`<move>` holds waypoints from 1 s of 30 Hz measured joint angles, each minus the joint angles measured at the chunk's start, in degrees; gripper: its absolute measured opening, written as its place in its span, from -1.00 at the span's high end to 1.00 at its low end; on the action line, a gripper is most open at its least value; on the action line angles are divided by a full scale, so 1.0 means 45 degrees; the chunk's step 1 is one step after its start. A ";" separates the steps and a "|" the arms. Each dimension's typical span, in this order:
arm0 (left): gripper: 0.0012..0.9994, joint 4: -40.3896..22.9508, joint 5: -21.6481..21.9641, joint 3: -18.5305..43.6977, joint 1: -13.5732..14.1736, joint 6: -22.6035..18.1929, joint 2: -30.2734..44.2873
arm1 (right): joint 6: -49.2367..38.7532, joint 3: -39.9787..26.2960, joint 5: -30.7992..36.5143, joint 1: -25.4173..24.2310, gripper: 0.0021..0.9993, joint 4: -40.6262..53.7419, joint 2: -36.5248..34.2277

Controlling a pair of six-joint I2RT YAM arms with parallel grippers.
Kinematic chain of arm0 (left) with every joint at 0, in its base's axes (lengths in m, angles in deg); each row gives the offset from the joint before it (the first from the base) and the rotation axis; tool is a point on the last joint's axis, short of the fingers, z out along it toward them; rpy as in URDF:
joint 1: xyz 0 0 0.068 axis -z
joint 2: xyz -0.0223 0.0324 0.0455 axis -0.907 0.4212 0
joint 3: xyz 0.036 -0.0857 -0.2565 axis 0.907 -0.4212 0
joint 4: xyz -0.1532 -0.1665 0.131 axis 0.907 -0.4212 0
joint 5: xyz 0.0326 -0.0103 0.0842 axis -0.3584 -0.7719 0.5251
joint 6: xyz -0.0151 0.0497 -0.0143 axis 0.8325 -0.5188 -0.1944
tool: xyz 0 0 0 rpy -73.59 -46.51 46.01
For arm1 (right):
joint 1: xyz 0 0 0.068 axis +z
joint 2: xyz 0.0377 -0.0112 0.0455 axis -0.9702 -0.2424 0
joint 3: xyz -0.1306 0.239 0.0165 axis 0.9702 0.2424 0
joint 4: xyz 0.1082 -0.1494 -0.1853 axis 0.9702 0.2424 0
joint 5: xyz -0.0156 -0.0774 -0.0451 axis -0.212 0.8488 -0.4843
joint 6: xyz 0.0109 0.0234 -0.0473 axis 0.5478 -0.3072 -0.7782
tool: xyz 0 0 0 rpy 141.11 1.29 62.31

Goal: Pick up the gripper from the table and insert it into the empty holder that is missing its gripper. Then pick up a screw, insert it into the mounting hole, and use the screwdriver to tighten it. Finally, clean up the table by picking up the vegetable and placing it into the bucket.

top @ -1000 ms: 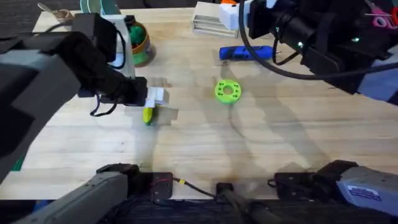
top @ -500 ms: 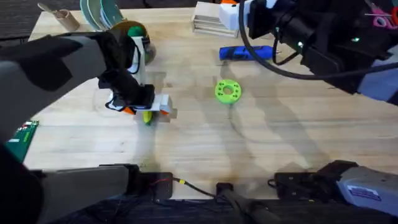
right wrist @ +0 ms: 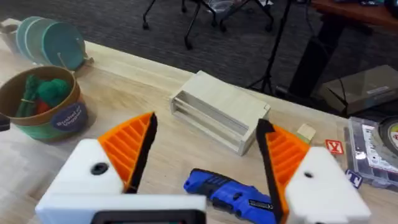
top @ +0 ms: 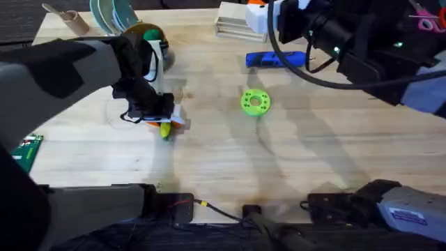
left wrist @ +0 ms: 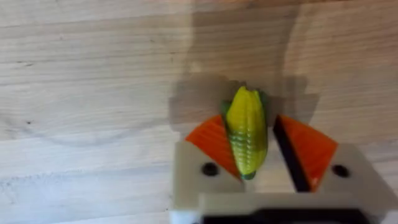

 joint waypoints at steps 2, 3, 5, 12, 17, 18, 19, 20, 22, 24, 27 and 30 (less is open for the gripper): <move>0.27 0.0007 -0.0002 0.0000 0.0000 0.0031 0.0000 | 0.0000 0.0000 0.0000 0.0000 -0.99 0.0000 0.0000; 0.38 0.0010 0.0000 0.0000 0.0000 0.0010 0.0000 | 0.0000 0.0000 0.0000 0.0000 -0.99 0.0000 0.0000; 0.44 0.0015 0.0000 0.0000 0.0000 0.0016 0.0000 | 0.0000 0.0000 0.0002 0.0000 -0.99 0.0000 0.0000; 0.95 0.0063 -0.0083 0.0015 0.0000 0.0027 -0.0003 | 0.0000 0.0000 0.0000 0.0000 -0.99 0.0000 0.0000; 0.95 -0.0249 -0.0078 0.0100 0.0000 0.0024 0.0000 | 0.0000 0.0000 0.0000 0.0000 -0.99 0.0000 0.0000; 0.95 -0.0476 -0.0078 0.0149 0.0000 0.0024 0.0000 | 0.0000 0.0000 0.0000 0.0000 -0.99 0.0000 0.0000; 0.95 -0.0665 -0.0078 0.0246 0.0000 0.0024 0.0005 | 0.0000 0.0000 0.0004 0.0000 -0.99 0.0000 0.0000; 0.95 -0.0852 -0.0078 0.0412 0.0000 0.0024 0.0005 | 0.0000 0.0000 0.0000 0.0000 -0.99 -0.0003 0.0000; 0.95 -0.1256 -0.0078 0.1040 0.0000 0.0024 0.0005 | 0.0000 0.0000 0.0000 0.0000 -0.99 0.0000 0.0000; 0.95 -0.1586 -0.0079 0.1956 0.0000 0.0024 0.0005 | 0.0000 0.0000 0.0000 0.0000 -0.99 0.0000 0.0000; 0.95 -0.1872 -0.0083 0.3345 0.0000 0.0024 0.0003 | 0.0000 0.0000 0.0000 0.0000 -0.99 0.0000 -0.0001; 0.95 -0.1896 -0.0078 0.4854 0.0000 0.0024 0.0003 | 0.0000 0.0000 0.0000 0.0000 -0.99 0.0000 0.0000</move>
